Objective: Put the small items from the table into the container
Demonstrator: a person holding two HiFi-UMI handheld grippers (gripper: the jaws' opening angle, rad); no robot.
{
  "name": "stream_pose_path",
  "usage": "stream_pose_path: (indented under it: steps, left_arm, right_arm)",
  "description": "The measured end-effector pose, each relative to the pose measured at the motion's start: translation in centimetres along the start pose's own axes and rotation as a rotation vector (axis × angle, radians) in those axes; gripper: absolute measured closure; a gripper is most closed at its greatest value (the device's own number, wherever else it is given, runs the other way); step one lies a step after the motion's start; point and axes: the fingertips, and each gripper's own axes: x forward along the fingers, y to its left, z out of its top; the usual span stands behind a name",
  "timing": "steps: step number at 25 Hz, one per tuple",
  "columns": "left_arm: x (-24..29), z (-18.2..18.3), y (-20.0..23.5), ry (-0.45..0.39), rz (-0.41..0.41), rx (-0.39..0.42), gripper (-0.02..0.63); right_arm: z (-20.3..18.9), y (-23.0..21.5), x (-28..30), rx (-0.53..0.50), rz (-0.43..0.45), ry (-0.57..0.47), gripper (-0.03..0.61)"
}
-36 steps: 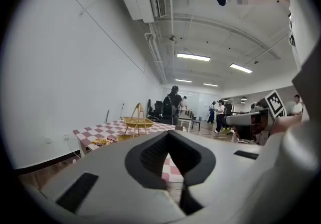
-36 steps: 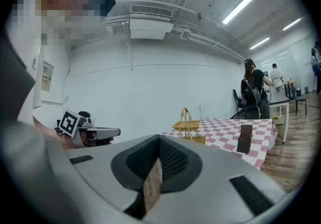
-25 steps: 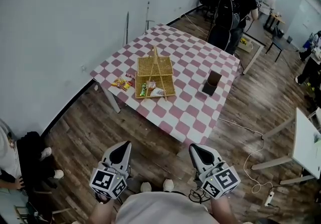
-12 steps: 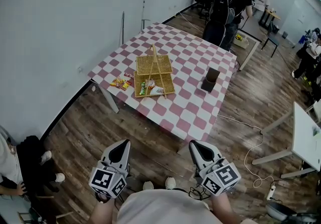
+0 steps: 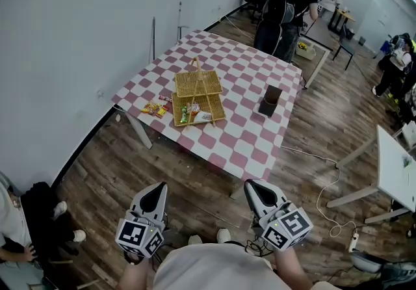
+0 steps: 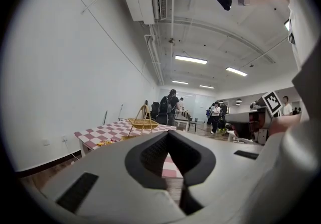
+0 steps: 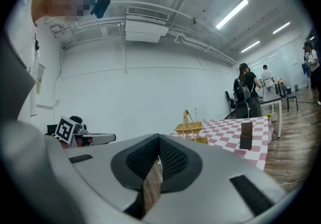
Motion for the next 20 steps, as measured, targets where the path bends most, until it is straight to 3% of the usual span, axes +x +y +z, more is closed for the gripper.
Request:
stream_pose_path:
  steps: [11,20]
  left_arm:
    - [-1.7,-0.1,2.6,0.002,-0.016,0.019,0.617]
    - [-3.3,-0.7,4.4,0.004,-0.001,-0.01,0.618]
  right_arm:
    - [-0.6,2.4,1.6,-0.014,-0.011,0.005,0.566]
    - [-0.8,4.2,2.8,-0.034,0.001,0.022,0.566]
